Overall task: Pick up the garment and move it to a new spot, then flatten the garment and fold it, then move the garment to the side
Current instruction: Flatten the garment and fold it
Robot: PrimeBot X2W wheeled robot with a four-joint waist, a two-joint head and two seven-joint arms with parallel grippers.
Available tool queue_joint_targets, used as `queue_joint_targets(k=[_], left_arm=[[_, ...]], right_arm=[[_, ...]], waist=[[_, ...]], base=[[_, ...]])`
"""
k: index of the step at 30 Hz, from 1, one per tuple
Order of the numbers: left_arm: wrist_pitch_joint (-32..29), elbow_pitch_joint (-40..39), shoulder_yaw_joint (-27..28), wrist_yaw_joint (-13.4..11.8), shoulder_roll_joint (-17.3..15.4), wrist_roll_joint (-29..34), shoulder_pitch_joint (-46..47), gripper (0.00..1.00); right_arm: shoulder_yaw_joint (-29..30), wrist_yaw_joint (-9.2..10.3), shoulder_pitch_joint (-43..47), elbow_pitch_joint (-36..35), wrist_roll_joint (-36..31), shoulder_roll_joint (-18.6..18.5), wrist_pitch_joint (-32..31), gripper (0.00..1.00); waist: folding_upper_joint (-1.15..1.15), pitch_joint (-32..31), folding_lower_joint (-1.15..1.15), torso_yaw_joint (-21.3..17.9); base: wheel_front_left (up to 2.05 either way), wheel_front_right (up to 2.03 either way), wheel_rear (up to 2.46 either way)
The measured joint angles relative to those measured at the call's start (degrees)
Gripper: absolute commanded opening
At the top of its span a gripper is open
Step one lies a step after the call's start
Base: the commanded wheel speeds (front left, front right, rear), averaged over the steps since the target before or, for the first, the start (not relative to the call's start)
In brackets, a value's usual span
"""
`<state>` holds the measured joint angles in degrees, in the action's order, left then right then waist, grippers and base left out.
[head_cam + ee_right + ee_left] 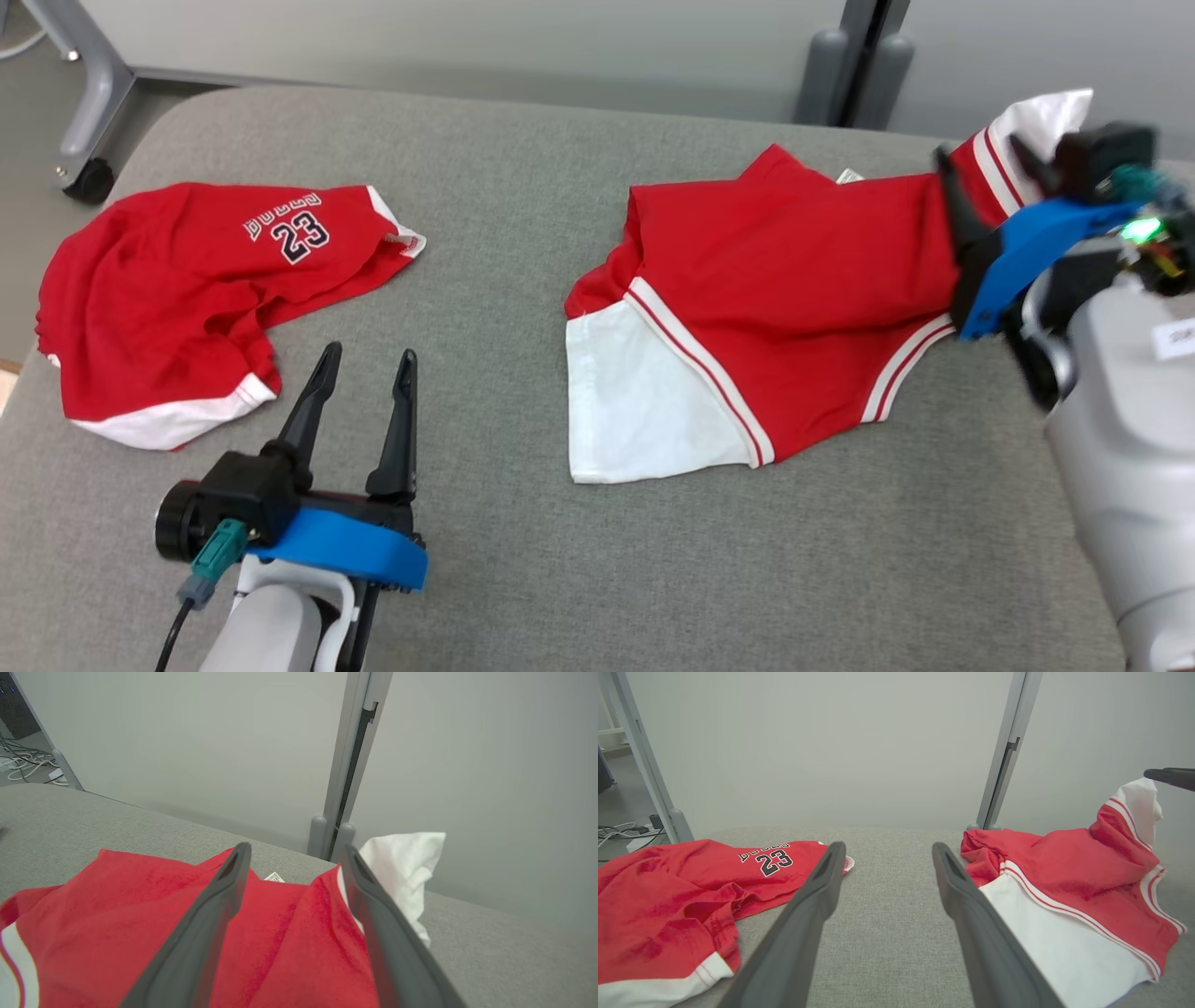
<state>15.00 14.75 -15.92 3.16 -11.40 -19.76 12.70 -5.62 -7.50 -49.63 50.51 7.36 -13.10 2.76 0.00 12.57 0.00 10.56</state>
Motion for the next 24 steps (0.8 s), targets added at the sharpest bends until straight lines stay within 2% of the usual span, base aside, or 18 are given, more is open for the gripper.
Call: queue_joint_targets(k=[3,7,13,17,24], left_arm=[[0.0,0.1,0.6,-0.3,-0.4,-0.4,-1.3,1.0],[0.0,-0.2,1.1,-0.8,-1.0,-0.5,-3.2,1.0],[0.0,-1.2,1.7,-1.6,-1.3,-0.9,-4.4,1.0],[-0.1,-1.7,1.3,-1.6,-1.2,-1.0,-4.3,1.0],[-0.2,-2.0,0.6,-1.4,-1.1,-1.3,-3.3,1.0]], right_arm=[[-4.5,0.02,4.2,-3.7,1.3,0.4,-0.7,1.0],[-13.4,0.0,11.2,-12.9,3.1,1.3,-1.0,1.0],[-24.3,0.01,20.8,-22.0,6.6,1.3,-6.5,1.0],[-29.1,0.01,21.8,-22.5,6.6,1.3,-8.9,1.0],[-35.3,0.01,18.9,-16.8,2.8,1.3,-11.1,1.0]], waist=[[0.0,-1.6,0.0,-1.0],[0.0,-3.8,0.0,-2.4],[0.0,-5.1,-0.01,-4.2],[0.0,-4.4,-0.01,-3.8],[0.0,-2.5,0.0,-2.1]], base=[[0.0,0.0,0.0],[0.0,0.0,0.0],[0.0,0.0,0.0],[0.0,0.0,0.0],[0.0,0.0,0.0]])
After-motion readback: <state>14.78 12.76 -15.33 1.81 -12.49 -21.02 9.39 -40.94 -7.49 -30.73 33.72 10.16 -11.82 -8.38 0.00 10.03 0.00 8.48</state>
